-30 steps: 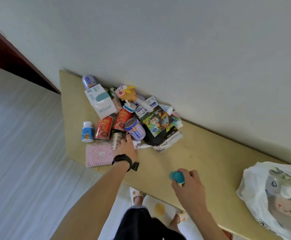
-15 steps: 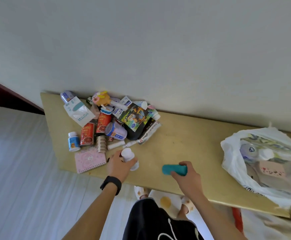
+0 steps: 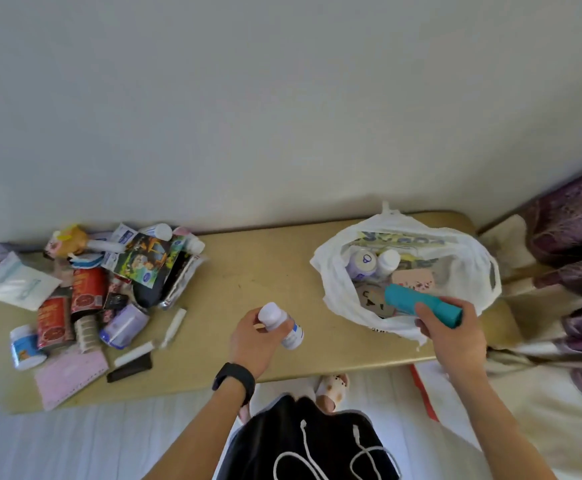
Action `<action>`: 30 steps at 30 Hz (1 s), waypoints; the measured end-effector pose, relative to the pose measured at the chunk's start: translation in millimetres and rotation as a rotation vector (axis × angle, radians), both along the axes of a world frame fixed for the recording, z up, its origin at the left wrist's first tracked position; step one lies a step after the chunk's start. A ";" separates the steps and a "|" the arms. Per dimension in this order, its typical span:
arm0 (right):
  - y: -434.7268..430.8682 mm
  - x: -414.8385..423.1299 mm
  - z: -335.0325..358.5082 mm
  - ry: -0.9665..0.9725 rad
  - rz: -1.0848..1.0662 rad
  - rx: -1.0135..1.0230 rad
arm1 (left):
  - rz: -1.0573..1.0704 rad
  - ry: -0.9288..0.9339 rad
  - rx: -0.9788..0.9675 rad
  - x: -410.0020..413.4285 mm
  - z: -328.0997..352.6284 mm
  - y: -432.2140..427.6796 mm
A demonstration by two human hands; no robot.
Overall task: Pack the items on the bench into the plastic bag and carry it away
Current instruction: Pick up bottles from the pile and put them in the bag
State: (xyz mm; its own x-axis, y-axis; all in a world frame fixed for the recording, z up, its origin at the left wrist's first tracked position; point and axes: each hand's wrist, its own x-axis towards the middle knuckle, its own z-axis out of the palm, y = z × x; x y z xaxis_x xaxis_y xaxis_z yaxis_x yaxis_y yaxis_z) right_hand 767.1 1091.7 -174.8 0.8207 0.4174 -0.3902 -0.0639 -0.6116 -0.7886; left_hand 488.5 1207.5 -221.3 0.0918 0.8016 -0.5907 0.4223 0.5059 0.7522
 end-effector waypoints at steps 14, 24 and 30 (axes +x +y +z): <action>12.3 126.8 -63.5 -0.172 0.474 -0.705 | -0.064 0.087 -0.051 78.5 7.0 -30.7; -6.4 18.7 -15.4 0.556 0.671 -0.079 | -0.128 -0.255 -0.298 138.8 13.4 -33.1; -8.9 35.6 -33.6 0.409 0.493 -0.073 | -0.466 0.093 0.004 166.7 10.5 -38.1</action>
